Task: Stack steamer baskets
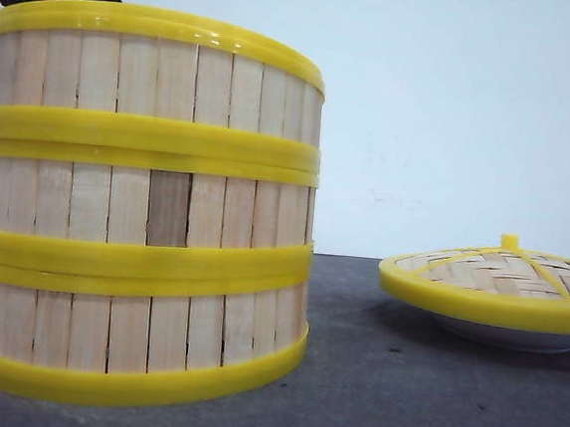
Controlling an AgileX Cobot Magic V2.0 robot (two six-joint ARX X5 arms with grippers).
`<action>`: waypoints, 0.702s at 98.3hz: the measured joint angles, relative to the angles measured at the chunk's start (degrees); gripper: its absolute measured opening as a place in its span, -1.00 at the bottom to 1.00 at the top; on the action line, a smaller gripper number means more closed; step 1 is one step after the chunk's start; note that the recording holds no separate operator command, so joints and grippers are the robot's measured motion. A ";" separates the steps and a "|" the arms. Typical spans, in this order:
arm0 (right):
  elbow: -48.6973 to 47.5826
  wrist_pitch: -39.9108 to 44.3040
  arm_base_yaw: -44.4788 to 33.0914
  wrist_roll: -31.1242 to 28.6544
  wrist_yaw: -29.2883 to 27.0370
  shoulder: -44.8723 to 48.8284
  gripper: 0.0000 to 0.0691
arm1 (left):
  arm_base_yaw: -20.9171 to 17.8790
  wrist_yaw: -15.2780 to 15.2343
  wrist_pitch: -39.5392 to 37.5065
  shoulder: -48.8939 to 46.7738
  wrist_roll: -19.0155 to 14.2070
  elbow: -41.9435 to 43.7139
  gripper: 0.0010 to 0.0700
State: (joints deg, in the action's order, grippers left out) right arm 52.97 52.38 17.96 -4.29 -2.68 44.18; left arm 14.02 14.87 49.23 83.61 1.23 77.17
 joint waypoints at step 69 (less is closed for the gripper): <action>0.00 -21.57 -1.01 0.00 4.61 17.70 0.09 | -2.38 -14.88 0.72 -18.01 -1.03 -4.85 -0.34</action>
State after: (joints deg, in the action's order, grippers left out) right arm 52.97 30.81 16.95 -4.29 1.93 61.89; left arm 11.64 -0.01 49.95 65.60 0.21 72.31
